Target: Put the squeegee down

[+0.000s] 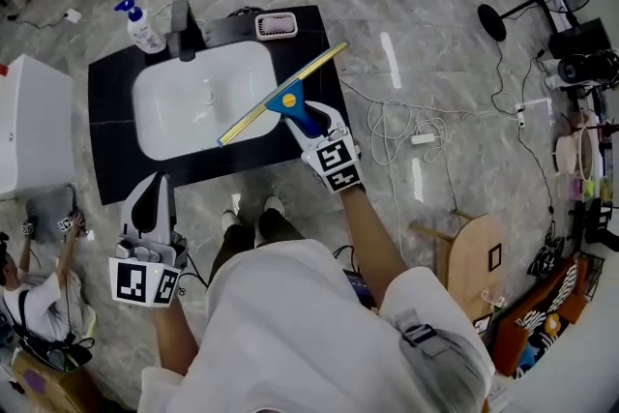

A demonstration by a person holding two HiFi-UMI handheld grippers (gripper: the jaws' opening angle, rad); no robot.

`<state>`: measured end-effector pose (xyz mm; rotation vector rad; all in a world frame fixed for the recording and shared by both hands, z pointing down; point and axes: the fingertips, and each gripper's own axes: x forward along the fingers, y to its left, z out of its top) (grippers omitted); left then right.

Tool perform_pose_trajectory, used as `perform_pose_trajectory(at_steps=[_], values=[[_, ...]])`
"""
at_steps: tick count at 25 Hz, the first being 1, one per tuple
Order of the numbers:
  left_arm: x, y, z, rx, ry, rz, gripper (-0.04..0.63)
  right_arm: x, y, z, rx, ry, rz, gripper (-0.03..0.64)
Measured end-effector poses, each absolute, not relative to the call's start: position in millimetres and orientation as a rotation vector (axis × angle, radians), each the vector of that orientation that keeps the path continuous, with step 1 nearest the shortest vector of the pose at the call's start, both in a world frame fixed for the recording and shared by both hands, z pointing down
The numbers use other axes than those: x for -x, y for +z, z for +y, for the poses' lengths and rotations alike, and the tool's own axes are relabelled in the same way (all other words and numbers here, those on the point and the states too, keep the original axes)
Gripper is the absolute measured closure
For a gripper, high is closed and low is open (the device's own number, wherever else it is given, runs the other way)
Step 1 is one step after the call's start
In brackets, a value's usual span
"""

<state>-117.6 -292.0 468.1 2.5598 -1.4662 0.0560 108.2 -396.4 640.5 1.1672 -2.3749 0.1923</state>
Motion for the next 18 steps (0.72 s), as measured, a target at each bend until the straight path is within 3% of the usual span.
perform_pose_trajectory(at_steps=[18], values=[[122,479,-292,-2.517,0.039,-1.523,0.595,-140,790,-424,-0.884,0.447,-2.100,0.453]])
